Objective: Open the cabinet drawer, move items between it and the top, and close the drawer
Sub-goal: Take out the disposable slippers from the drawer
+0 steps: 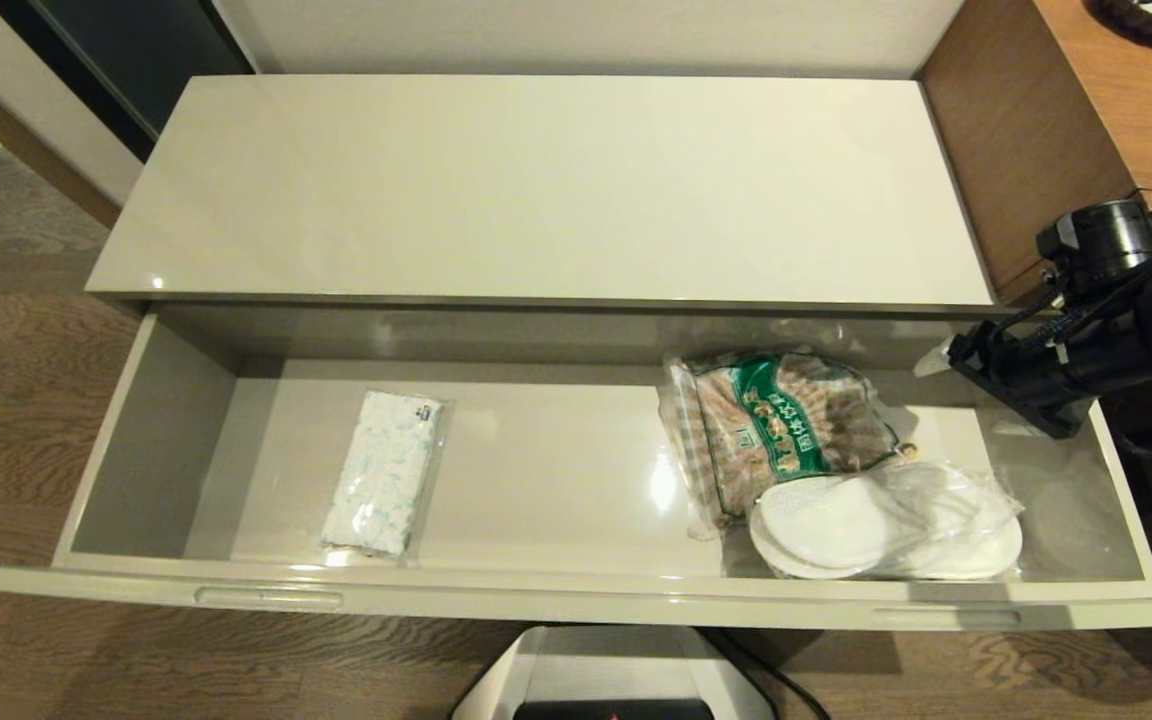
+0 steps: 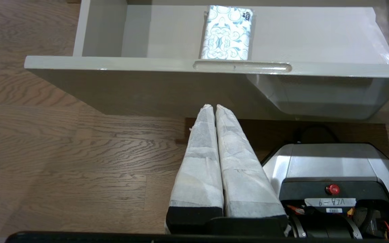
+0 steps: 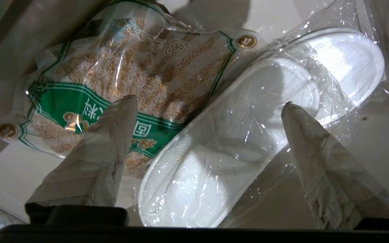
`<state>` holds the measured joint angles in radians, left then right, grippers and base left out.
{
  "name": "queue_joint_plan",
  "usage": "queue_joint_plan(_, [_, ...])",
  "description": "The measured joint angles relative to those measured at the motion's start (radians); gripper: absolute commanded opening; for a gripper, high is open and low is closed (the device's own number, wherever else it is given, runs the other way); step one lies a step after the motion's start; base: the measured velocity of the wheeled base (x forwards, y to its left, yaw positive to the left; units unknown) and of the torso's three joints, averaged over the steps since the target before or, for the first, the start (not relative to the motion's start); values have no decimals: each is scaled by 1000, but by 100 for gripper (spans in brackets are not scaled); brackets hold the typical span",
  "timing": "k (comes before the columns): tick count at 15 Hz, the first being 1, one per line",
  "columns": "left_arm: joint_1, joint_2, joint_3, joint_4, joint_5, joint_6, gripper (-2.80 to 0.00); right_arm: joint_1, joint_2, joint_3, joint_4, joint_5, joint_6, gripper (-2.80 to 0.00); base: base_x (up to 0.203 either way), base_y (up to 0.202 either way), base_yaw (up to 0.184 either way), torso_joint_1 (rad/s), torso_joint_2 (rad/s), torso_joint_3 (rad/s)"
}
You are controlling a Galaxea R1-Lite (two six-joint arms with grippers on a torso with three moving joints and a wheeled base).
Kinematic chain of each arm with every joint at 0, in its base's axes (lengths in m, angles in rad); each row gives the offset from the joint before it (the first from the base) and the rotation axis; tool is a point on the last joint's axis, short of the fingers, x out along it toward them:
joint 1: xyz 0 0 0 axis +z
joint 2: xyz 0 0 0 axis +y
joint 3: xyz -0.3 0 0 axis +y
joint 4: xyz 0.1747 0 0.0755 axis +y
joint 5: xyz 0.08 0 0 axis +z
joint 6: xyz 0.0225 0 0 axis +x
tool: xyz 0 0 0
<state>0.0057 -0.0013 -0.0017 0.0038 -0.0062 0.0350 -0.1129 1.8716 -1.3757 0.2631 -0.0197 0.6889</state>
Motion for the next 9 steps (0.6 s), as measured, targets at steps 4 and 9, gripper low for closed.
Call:
queue_joint_plan(4, [0, 0, 0, 0, 0, 0, -280, -7, 8, 18, -26, -2, 3, 0, 0, 0, 0, 0, 0, 0])
queue_joint_plan(9, [0, 0, 0, 1, 0, 0, -280, -11, -2, 33, -11, 3, 1, 0, 0, 0, 0, 0, 0, 0])
